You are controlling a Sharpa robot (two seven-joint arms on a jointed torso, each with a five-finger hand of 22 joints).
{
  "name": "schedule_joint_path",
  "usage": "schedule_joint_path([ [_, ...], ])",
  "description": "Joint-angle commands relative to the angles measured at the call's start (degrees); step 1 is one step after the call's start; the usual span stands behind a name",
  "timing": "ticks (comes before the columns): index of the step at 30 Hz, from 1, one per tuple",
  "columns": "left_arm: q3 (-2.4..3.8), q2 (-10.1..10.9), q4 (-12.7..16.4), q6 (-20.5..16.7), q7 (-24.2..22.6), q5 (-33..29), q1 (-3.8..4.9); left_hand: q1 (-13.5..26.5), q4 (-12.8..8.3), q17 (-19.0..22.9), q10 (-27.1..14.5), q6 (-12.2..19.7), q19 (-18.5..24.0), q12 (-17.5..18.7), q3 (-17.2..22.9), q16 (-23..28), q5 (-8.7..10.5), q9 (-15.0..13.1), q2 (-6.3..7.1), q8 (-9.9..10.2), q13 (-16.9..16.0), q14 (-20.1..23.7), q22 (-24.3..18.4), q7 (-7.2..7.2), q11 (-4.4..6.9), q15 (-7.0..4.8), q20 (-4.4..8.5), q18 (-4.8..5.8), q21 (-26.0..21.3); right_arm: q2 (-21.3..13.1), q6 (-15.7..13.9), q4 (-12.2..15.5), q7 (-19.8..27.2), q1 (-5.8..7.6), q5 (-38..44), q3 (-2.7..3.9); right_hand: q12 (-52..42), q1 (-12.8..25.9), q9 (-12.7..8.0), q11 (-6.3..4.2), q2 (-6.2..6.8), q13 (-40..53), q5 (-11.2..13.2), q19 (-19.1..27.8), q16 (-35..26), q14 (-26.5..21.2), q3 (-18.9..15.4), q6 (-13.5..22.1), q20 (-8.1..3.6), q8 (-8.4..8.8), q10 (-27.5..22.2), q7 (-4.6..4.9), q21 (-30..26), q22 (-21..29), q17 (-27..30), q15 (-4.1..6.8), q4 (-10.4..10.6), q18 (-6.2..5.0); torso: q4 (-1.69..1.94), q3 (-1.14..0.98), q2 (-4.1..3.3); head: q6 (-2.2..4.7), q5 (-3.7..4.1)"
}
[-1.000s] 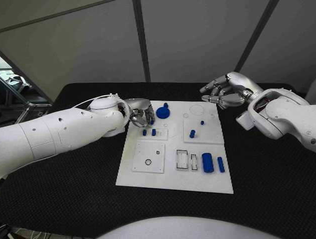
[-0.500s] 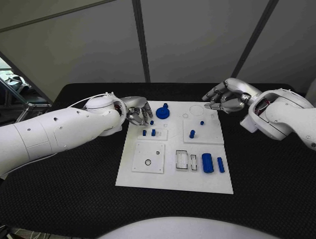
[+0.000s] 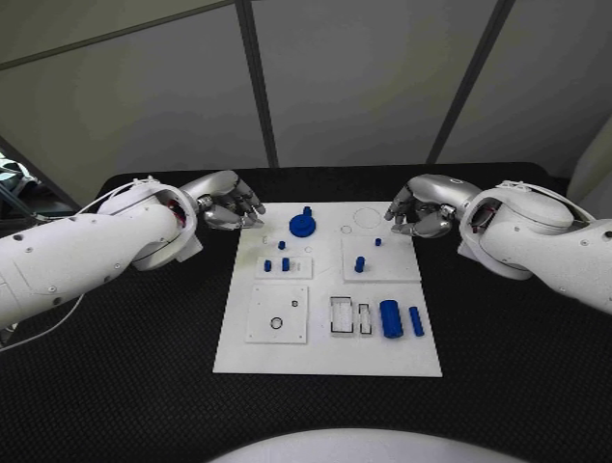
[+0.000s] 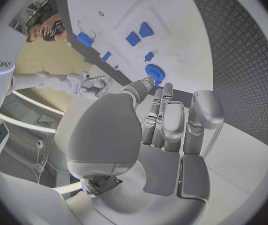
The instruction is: Assemble the parts on the task board
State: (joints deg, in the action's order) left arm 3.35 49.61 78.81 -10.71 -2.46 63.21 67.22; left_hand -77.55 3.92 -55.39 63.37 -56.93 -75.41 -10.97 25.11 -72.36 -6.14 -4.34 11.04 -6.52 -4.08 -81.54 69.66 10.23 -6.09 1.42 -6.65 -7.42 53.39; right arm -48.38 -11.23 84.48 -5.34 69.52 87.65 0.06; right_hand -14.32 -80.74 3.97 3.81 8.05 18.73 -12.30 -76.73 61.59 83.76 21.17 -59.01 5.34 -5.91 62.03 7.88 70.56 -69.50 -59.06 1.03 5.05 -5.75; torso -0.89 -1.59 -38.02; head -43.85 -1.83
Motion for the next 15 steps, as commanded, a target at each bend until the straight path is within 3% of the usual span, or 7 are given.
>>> schedule_joint_path([
  [1, 0.18, 1.1, 1.1, -6.1, -14.7, -27.9, 0.11, -0.2, 0.0, 23.2, -0.7, -0.6, 6.5, 0.3, -1.2, 15.9, 0.13, 0.4, -0.93, 0.0, 0.0, 11.0, -7.9, 0.39, -0.47, 0.21, -0.47, -2.24, -14.2, 0.6, -1.0, 0.0, -1.3, -0.4, 8.9, -0.12, 1.0, 0.0, -0.1, 0.4, 0.85, -1.3, 0.7, -0.6, 1.1, 2.7, 0.6, 0.6, 0.07, 0.55, -0.1, 0.26, 0.8, -0.8, -0.9, -0.45, -0.1, 0.83, 0.06, 0.04, -0.04, 0.21, 0.29],
  [3, 0.12, 1.5, 1.7, -5.3, -18.4, -36.1, 0.1, -0.6, -0.1, 25.2, -0.6, -0.7, 8.7, 0.0, -1.7, 18.2, 0.09, 0.4, -1.61, 0.0, 0.0, 11.3, -11.3, 0.54, -0.57, 0.22, -0.61, -3.01, -20.0, 1.2, -0.9, -0.3, -1.6, -0.7, 9.8, -0.18, 1.3, 0.0, -0.1, 0.47, 0.94, -1.9, 0.9, -0.7, 1.7, 2.7, 0.7, 0.6, 0.14, 0.7, 0.0, 0.32, 1.1, -1.2, -1.3, -0.53, -0.2, 0.89, 0.01, 0.05, -0.08, 0.28, 0.36],
  [7, -0.16, 1.9, 3.1, -2.9, -22.6, -45.3, -0.05, 0.2, 0.6, 27.2, -0.4, -0.9, 9.1, -0.5, -3.5, 20.6, 0.14, 0.4, -2.24, 0.0, -0.1, 12.1, -12.9, 0.57, -0.53, 0.35, -0.75, -3.08, -22.1, 2.2, -0.1, -0.8, -1.7, -1.22, 10.7, -0.25, 2.0, -0.1, 0.0, 0.67, 0.98, -3.0, 1.0, -0.7, 2.3, 2.5, 1.2, 0.5, 0.29, 0.99, 0.3, 0.46, 1.4, -1.5, -1.6, -0.64, -0.6, 0.91, 0.04, 0.1, -0.08, 0.43, 0.46],
  [15, -0.54, 2.3, 5.7, -0.4, -24.6, -51.2, -0.44, -0.6, 0.6, 29.6, -0.3, -1.2, 9.2, -1.2, -5.1, 23.1, 0.06, 0.4, -3.34, -0.3, -0.2, 12.6, -14.9, 0.46, -0.42, 0.31, -0.8, -3.09, -24.6, 3.6, 1.5, -1.6, -1.2, -2.26, 11.1, -0.3, 3.1, -0.2, 0.0, 1.05, 1.06, -4.6, 1.0, -0.6, 3.0, 2.3, 1.8, 0.2, 0.52, 1.22, 0.2, 0.87, 1.7, -2.0, -2.0, -0.92, -1.2, 0.95, 0.05, 0.08, -0.05, 0.34, 0.48],
])
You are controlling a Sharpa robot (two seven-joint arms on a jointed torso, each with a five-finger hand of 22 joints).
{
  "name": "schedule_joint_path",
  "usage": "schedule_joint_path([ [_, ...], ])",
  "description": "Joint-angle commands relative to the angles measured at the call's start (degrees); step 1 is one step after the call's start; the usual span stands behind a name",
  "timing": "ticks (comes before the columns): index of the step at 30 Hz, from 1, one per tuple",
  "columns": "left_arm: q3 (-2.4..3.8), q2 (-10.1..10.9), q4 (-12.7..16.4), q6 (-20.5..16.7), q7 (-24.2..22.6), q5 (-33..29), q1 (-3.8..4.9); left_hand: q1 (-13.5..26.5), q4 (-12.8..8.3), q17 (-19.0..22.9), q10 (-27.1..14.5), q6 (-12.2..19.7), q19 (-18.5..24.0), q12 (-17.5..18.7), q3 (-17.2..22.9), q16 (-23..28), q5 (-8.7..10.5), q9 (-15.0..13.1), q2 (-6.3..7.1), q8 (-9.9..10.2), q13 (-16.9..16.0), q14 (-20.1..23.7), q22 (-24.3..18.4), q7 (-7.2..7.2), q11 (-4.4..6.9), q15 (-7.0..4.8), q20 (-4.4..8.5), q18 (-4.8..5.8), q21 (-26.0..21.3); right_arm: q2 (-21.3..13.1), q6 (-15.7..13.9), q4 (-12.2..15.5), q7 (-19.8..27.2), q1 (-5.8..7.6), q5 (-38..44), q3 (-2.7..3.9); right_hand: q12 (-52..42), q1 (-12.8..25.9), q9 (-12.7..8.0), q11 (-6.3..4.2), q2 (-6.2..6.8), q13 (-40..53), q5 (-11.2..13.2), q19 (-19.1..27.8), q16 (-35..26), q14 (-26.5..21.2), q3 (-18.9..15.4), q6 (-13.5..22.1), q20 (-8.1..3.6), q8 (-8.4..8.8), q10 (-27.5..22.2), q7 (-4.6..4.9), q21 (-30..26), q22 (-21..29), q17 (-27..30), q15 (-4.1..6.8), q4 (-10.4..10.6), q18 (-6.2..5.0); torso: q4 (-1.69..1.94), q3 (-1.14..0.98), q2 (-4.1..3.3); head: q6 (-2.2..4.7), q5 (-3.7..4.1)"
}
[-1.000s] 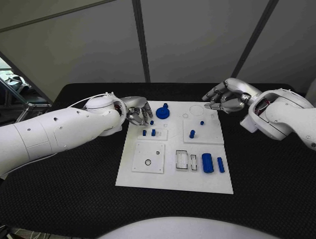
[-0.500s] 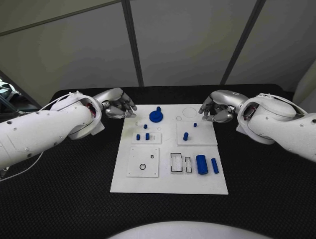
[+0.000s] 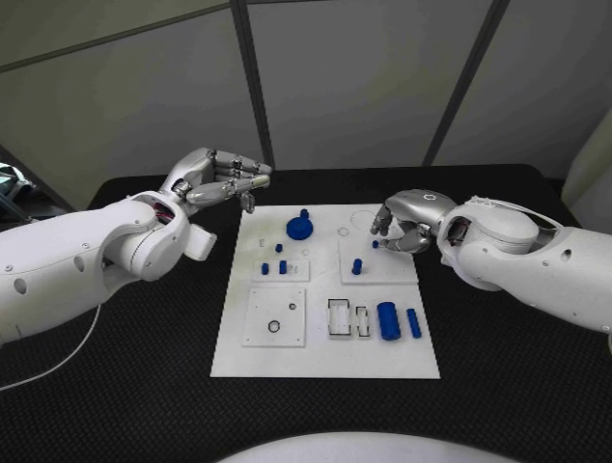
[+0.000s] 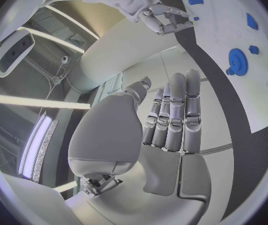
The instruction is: Assemble the parts on the task board
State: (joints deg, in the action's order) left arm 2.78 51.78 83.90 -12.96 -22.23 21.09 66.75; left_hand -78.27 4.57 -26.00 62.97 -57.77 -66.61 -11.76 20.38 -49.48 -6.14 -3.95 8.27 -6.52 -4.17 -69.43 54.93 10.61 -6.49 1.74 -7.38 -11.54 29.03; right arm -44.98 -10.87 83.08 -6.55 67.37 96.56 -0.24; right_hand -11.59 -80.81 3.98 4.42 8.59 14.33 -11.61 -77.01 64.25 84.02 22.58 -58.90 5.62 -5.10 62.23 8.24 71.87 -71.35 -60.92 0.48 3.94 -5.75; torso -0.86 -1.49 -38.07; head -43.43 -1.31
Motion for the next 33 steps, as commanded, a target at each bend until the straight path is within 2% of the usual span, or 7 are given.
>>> schedule_joint_path([
  [1, 0.0, 0.2, 0.8, 2.0, -4.9, -9.6, 0.0, 0.0, -0.1, 0.4, 0.2, -0.5, 0.4, -0.5, -0.4, 0.4, 0.05, 0.0, -0.68, -0.3, -0.1, 0.4, -0.3, 0.03, 0.03, -0.04, -0.05, 1.02, -0.4, 0.4, 1.2, -0.3, 0.1, -0.23, 2.2, 0.0, 0.4, -0.1, 0.0, 0.48, 0.54, -0.4, 0.3, -0.4, 0.5, 2.1, 0.5, 0.0, 0.26, 0.43, 0.0, 0.58, 0.5, -0.2, -0.3, -0.39, -0.1, 0.97, 0.02, -0.05, 0.01, -0.09, -0.11],
  [13, -0.08, 0.7, 1.0, 2.2, -4.7, -12.1, -0.09, -0.4, -0.2, 0.8, 0.5, -0.8, 0.2, -0.9, -0.7, 0.7, 0.05, 0.0, -0.9, -0.5, -0.1, 0.4, -0.7, -0.1, 0.17, -0.14, 0.03, 1.02, -0.9, 1.9, 2.4, -2.1, -0.1, -0.93, 2.3, 0.0, 0.8, -0.3, 0.1, 0.68, 0.2, -1.6, -0.2, -0.9, 2.1, 2.2, 1.4, -0.6, 0.47, 0.5, 0.7, 0.9, 1.7, -1.5, -1.6, -0.58, -0.8, 1.21, 0.0, -0.05, -0.02, -0.07, -0.14],
  [20, -0.09, 0.7, 1.0, 2.1, -4.4, -12.2, -0.1, -0.5, -0.2, 0.9, 0.5, -0.8, 0.2, -0.9, -0.8, 0.7, 0.05, 0.0, -0.93, -0.5, -0.2, 0.4, -0.8, -0.11, 0.18, -0.15, 0.04, 1.02, -0.9, 2.6, 3.3, -2.8, -0.1, -1.38, 2.3, -0.01, 0.9, -0.9, 0.3, 0.54, -0.71, -2.7, 0.7, -2.2, 3.9, 2.4, 2.7, -1.9, 0.49, 0.23, 2.0, 0.92, 3.8, -3.7, -3.1, -0.51, -1.7, 1.69, -0.04, -0.01, 0.0, -0.27, -0.23],
  [26, -0.1, 0.5, 0.7, 2.1, -3.9, -12.3, -0.1, -0.6, -0.3, 1.0, 0.4, -0.7, 0.2, -0.9, -0.8, 0.8, 0.03, 0.0, -1.0, -0.5, -0.1, 0.4, -0.9, -0.09, 0.17, -0.16, 0.06, 1.03, -1.0, 3.0, 3.7, -3.3, -0.5, -1.65, 2.8, -0.02, 0.7, -1.1, 0.4, 0.21, -1.31, -3.3, 1.7, -3.5, 4.6, 2.4, 3.6, -3.2, 0.38, -0.05, 3.6, 0.6, 5.9, -5.9, -3.4, -0.3, -2.5, 2.19, -0.01, -0.01, 0.06, -0.4, -0.82],
  [28, -0.1, 0.5, 0.6, 2.1, -3.8, -12.3, -0.1, -0.6, -0.3, 1.0, 0.4, -0.7, 0.2, -0.9, -0.8, 0.8, 0.03, 0.0, -1.0, -0.5, -0.1, 0.4, -0.9, -0.09, 0.17, -0.16, 0.06, 1.03, -1.0, 3.0, 3.3, -3.3, -1.1, -1.7, 3.3, -0.02, 0.5, -1.2, 0.6, -0.07, -1.84, -3.3, 2.5, -3.7, 4.8, 2.4, 3.8, -4.0, 0.26, -0.38, 4.6, 0.28, 6.2, -6.2, -3.4, -0.08, -2.7, 2.25, -0.03, -0.01, 0.01, -0.44, -0.86],
  [30, -0.1, 0.5, 0.5, 2.1, -3.8, -12.3, -0.1, -0.6, -0.3, 1.0, 0.4, -0.7, 0.2, -0.9, -0.8, 0.8, 0.03, 0.0, -1.01, -0.5, -0.1, 0.4, -0.9, -0.08, 0.16, -0.16, 0.06, 1.03, -1.1, 3.1, 2.9, -3.2, -1.9, -1.74, 3.9, -0.02, 0.3, -1.7, 0.7, -0.44, -2.95, -3.3, 5.0, -3.9, 5.0, 2.4, 4.5, -5.0, 0.01, -0.69, 5.5, -0.06, 6.7, -6.7, -3.4, 0.23, -3.2, 2.34, 0.0, -0.03, -0.03, -0.51, -0.75],
  [33, -0.1, 0.5, 0.4, 2.0, -3.6, -12.3, -0.1, -0.6, -0.3, 1.0, 0.4, -0.6, 0.2, -0.9, -0.8, 0.8, 0.03, 0.0, -1.02, -0.5, -0.1, 0.4, -0.9, -0.07, 0.16, -0.16, 0.06, 1.03, -1.1, 3.0, 2.6, -3.1, -3.2, -1.79, 5.1, -0.02, 0.0, -2.5, 0.9, -0.84, -3.71, -3.2, 5.3, -4.6, 5.2, 2.3, 5.1, -6.2, -0.27, -1.16, 6.7, -0.38, 7.8, -7.9, -3.4, 0.53, -4.3, 2.62, 0.01, -0.05, -0.01, -0.56, -0.64],
])
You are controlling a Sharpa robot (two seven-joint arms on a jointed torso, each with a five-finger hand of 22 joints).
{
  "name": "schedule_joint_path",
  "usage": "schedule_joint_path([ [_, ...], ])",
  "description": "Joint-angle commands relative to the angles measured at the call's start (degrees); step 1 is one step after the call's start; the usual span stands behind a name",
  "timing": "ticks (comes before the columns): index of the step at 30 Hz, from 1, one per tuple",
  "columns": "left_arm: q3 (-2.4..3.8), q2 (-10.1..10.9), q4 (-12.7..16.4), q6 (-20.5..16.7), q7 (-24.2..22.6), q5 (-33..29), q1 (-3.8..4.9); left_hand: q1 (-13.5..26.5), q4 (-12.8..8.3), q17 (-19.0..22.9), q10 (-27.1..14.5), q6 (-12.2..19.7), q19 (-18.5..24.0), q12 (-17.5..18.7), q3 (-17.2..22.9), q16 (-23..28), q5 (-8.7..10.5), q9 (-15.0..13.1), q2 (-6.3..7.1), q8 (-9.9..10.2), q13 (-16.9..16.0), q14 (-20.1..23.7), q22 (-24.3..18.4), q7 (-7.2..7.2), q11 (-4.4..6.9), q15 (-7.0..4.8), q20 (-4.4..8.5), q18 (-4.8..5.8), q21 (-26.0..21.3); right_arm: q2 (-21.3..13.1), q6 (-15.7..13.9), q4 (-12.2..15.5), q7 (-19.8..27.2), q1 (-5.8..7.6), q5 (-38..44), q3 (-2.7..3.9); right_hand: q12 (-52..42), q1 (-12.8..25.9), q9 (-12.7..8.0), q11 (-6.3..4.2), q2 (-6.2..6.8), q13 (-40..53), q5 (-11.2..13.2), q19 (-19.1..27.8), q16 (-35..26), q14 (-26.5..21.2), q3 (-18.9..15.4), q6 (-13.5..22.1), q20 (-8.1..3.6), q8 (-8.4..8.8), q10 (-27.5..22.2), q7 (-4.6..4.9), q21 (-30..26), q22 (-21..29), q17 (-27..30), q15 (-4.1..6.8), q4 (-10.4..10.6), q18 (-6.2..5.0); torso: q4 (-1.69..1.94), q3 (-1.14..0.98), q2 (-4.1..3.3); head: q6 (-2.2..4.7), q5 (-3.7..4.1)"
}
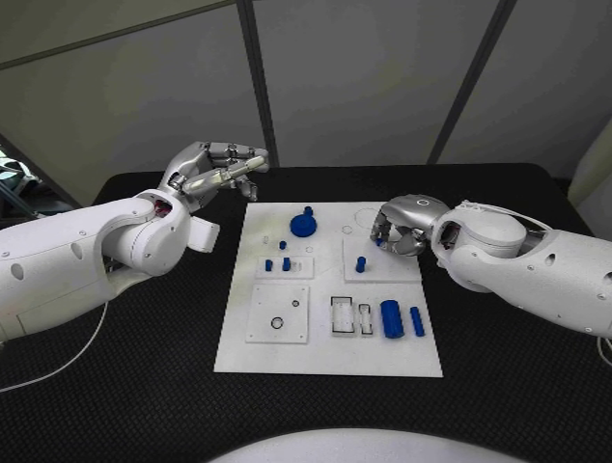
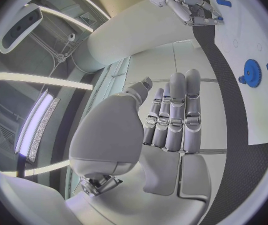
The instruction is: Assemble the parts on the task board
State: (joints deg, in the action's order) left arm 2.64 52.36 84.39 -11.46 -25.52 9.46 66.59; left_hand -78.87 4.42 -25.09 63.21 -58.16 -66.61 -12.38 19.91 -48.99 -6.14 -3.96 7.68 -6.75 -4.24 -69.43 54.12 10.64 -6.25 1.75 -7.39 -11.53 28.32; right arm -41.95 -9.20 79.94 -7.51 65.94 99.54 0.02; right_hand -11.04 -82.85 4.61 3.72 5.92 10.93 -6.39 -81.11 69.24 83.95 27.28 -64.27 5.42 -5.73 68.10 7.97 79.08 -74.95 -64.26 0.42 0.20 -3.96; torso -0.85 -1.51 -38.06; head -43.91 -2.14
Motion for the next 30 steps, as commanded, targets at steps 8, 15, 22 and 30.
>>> schedule_joint_path([
  [8, 0.04, -0.1, -0.5, 0.7, 0.0, -0.6, 0.06, -0.4, -0.3, 0.4, 0.0, -0.1, 0.1, -0.4, -0.4, 0.5, -0.01, 0.1, -0.68, -0.3, 0.0, 0.5, -0.4, -0.07, -0.09, -0.16, 0.1, 1.03, -0.7, -0.4, -1.8, 0.8, -3.4, -0.45, 3.4, -0.28, -0.4, -0.4, 0.4, -0.28, -1.31, 0.2, -0.1, -1.6, 0.3, 2.4, 0.8, -1.3, -0.28, -0.6, 1.5, -0.18, 2.0, -5.7, 0.2, 0.72, -1.1, 1.23, -0.05, -0.05, 0.11, -0.32, 0.53],
  [15, 0.04, -0.2, -0.8, 1.0, 0.0, -0.6, 0.06, -0.5, -0.4, 0.6, -0.1, 0.0, 0.1, -0.4, -0.6, 0.6, 0.02, 0.1, -0.48, -0.3, 0.0, 0.6, -0.5, 0.0, -0.15, -0.12, 0.09, 1.05, -0.9, -1.2, -3.9, 2.5, -3.0, -0.47, 3.5, -0.26, 0.0, 0.1, 0.4, -0.22, -1.06, 0.2, -0.1, -1.8, 0.5, 2.4, 0.7, -1.2, -0.3, -0.4, 1.3, -0.11, 2.4, -6.2, 0.2, 0.67, -1.3, 1.34, -0.03, -0.04, 0.1, -0.25, 0.79],
  [22, 0.04, -0.4, -1.2, 1.0, 0.1, -0.6, 0.06, -0.6, -0.5, 0.7, -0.2, 0.0, 0.1, -0.5, -0.6, 0.7, 0.0, 0.1, -0.46, -0.3, 0.0, 0.6, -0.6, 0.0, -0.16, -0.11, 0.09, 1.06, -1.0, -2.6, -6.9, 5.0, -2.8, -0.46, 3.4, -0.2, 0.4, 0.7, 0.3, -0.16, -0.86, 0.1, 0.1, -2.1, 0.7, 2.4, 0.6, -1.0, -0.27, -0.15, 1.2, -0.06, 2.8, -6.6, 0.2, 0.62, -1.3, 1.45, -0.05, 0.02, 0.09, 0.09, 1.2],
  [30, 0.04, -0.5, -1.8, 1.0, 0.5, -0.6, 0.06, -0.7, -0.5, 0.9, -0.3, 0.1, 0.2, -0.5, -0.7, 0.9, -0.02, 0.1, -0.44, -0.3, 0.0, 0.8, -0.8, 0.06, -0.21, -0.08, 0.08, 1.07, -1.2, -4.9, -9.2, 7.9, -3.2, -0.39, 3.0, -0.09, 0.5, 1.0, 0.3, -0.12, -0.8, 0.0, 0.2, -2.3, 0.9, 2.5, 0.6, -0.9, -0.24, -0.05, 1.2, -0.04, 3.2, -7.0, 0.0, 0.59, -1.2, 1.55, -0.04, 0.03, 0.07, 0.22, 1.31],
])
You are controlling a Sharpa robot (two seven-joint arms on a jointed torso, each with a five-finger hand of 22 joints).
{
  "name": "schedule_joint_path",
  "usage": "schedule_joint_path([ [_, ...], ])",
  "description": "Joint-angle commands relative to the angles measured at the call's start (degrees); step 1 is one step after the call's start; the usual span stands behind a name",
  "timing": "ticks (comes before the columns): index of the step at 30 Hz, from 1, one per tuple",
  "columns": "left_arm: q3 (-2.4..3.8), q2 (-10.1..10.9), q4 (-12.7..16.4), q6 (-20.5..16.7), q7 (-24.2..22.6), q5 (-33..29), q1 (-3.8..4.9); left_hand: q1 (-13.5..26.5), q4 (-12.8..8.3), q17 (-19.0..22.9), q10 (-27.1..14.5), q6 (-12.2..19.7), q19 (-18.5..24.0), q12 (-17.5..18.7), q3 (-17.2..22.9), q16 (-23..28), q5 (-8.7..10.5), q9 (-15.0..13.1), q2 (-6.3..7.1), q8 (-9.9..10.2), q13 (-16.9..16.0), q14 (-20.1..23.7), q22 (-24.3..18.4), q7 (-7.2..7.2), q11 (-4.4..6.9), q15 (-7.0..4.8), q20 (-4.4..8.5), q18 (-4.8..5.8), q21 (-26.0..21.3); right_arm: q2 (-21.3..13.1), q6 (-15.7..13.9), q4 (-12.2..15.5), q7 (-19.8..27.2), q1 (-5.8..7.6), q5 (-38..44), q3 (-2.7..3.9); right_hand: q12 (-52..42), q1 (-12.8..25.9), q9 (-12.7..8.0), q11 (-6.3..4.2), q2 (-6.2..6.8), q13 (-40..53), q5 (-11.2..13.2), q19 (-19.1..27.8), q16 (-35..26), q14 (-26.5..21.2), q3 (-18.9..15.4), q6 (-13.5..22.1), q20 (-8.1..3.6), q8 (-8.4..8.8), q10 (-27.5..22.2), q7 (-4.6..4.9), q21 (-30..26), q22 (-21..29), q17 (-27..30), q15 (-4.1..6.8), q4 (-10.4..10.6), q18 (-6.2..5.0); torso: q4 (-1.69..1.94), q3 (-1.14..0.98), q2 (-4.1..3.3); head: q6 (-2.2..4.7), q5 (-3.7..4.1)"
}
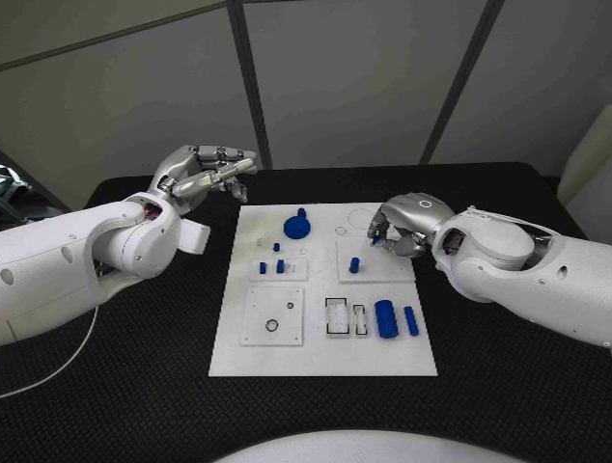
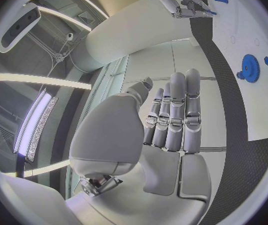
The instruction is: Assemble the parts on the task board
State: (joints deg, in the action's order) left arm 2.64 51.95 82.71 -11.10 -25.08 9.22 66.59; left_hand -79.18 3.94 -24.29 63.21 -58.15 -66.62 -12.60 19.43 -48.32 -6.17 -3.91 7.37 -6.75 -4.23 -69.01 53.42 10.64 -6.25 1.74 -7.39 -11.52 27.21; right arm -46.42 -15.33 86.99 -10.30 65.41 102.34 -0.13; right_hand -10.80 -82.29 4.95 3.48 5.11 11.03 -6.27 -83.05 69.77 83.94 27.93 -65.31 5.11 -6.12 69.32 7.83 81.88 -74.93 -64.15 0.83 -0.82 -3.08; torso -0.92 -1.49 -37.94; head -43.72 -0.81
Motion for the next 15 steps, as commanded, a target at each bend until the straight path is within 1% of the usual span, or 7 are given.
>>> schedule_joint_path([
  [1, 0.05, -0.1, -0.2, 0.7, 0.1, -0.4, 0.07, -0.4, -0.1, 0.1, -0.3, 0.1, 0.2, -0.3, -0.2, 0.2, 0.01, 0.1, -0.14, -0.3, 0.0, 0.4, -0.1, 0.06, -0.22, -0.07, 0.08, 1.07, -0.1, -0.7, -3.3, 1.3, -0.5, 0.16, 0.1, 0.1, 0.3, 0.4, 0.0, 0.11, 0.01, -0.1, 0.1, -0.4, 0.4, 2.5, -0.1, 0.1, 0.07, 0.33, -0.1, 0.1, 0.4, -7.0, -0.1, 0.17, -0.2, 0.68, 0.03, 0.0, -0.06, 0.03, -0.05],
  [3, 0.05, -0.1, -0.4, 0.6, 0.1, -0.4, 0.07, -0.4, -0.1, 0.1, -0.4, 0.1, 0.2, -0.3, -0.2, 0.3, 0.01, 0.1, -0.15, -0.3, 0.0, 0.4, -0.1, 0.08, -0.23, -0.06, 0.08, 1.07, -0.2, -1.5, -3.6, 2.7, -0.5, 0.19, -0.5, 0.2, 0.3, 0.5, 0.0, 0.11, 0.03, -0.1, 0.1, -0.5, 0.5, 2.5, -0.1, 0.1, 0.08, 0.34, 0.0, 0.1, 0.6, -7.2, -0.2, 0.17, -0.2, 0.73, -0.03, 0.0, 0.0, 0.06, -0.11],
  [8, 0.05, -0.5, -0.8, 0.7, 0.2, -0.4, 0.07, -0.4, -0.1, 0.1, -0.4, 0.2, 0.2, -0.3, -0.3, 0.3, 0.01, 0.1, -0.16, -0.3, 0.0, 0.5, -0.1, 0.09, -0.24, -0.06, 0.08, 1.07, -0.2, -2.1, -4.3, 6.5, -0.3, 0.21, -1.7, 0.31, 0.3, 0.5, 0.0, 0.08, 0.03, -0.1, 0.0, -0.8, 0.6, 2.5, -0.1, 0.0, 0.08, 0.32, 0.0, 0.07, 0.8, -7.5, -0.3, 0.18, -0.2, 0.81, -0.06, -0.04, -0.08, 0.13, -0.62],
  [9, 0.05, -0.6, -0.8, 0.7, 0.2, -0.4, 0.07, -0.4, -0.1, 0.1, -0.4, 0.2, 0.2, -0.3, -0.3, 0.3, 0.01, 0.1, -0.16, -0.3, 0.0, 0.5, -0.1, 0.09, -0.24, -0.06, 0.08, 1.07, -0.2, -2.0, -4.3, 6.9, -0.3, 0.21, -1.8, 0.32, 0.3, 0.5, 0.0, 0.08, 0.03, -0.1, 0.0, -0.8, 0.6, 2.5, -0.1, 0.0, 0.08, 0.32, 0.0, 0.07, 0.9, -7.5, -0.3, 0.18, -0.2, 0.82, -0.05, -0.05, -0.09, 0.21, -0.71],
  [11, 0.05, -0.9, -1.2, 1.0, 0.2, -0.4, 0.07, -0.5, -0.1, 0.2, -0.4, 0.2, 0.2, -0.3, -0.3, 0.3, 0.0, 0.1, -0.19, -0.3, 0.0, 0.5, -0.2, 0.1, -0.25, -0.05, 0.07, 1.07, -0.2, -1.8, -4.0, 8.5, -0.2, 0.2, -2.0, 0.33, 0.3, 0.6, 0.0, 0.07, 0.0, -0.1, 0.0, -0.8, 0.6, 2.5, -0.1, -0.1, 0.09, 0.31, 0.1, 0.06, 0.9, -7.6, -0.3, 0.18, -0.3, 0.83, 0.08, -0.05, -0.11, 0.31, -0.83],
  [12, 0.05, -1.0, -1.4, 1.0, 0.2, -0.4, 0.07, -0.5, -0.1, 0.2, -0.5, 0.2, 0.2, -0.3, -0.2, 0.4, -0.01, 0.1, -0.23, -0.3, 0.0, 0.5, -0.2, 0.11, -0.25, -0.04, 0.07, 1.07, -0.3, -1.6, -3.9, 9.2, -0.2, 0.2, -2.2, 0.34, 0.3, 0.6, 0.0, 0.07, -0.03, -0.1, -0.1, -0.8, 0.7, 2.5, 0.0, -0.1, 0.09, 0.33, 0.1, 0.05, 0.9, -7.6, -0.3, 0.19, -0.3, 0.83, 0.11, -0.07, -0.12, 0.17, -1.09],
  [15, 0.05, -1.3, -2.1, 1.0, 0.1, -0.4, 0.07, -0.6, -0.1, 0.2, -0.5, 0.2, 0.2, -0.3, -0.2, 0.4, -0.01, 0.1, -0.26, -0.3, 0.0, 0.5, -0.2, 0.12, -0.26, -0.04, 0.07, 1.07, -0.3, -0.7, -3.4, 10.7, 0.0, 0.2, -2.5, 0.35, 0.5, 0.6, 0.0, 0.07, -0.05, -0.1, -0.4, -0.8, 0.7, 2.5, 0.1, -0.1, 0.08, 0.38, 0.1, 0.07, 0.9, -7.6, -0.2, 0.19, -0.4, 0.82, 0.12, -0.08, -0.18, -0.14, -1.52],
])
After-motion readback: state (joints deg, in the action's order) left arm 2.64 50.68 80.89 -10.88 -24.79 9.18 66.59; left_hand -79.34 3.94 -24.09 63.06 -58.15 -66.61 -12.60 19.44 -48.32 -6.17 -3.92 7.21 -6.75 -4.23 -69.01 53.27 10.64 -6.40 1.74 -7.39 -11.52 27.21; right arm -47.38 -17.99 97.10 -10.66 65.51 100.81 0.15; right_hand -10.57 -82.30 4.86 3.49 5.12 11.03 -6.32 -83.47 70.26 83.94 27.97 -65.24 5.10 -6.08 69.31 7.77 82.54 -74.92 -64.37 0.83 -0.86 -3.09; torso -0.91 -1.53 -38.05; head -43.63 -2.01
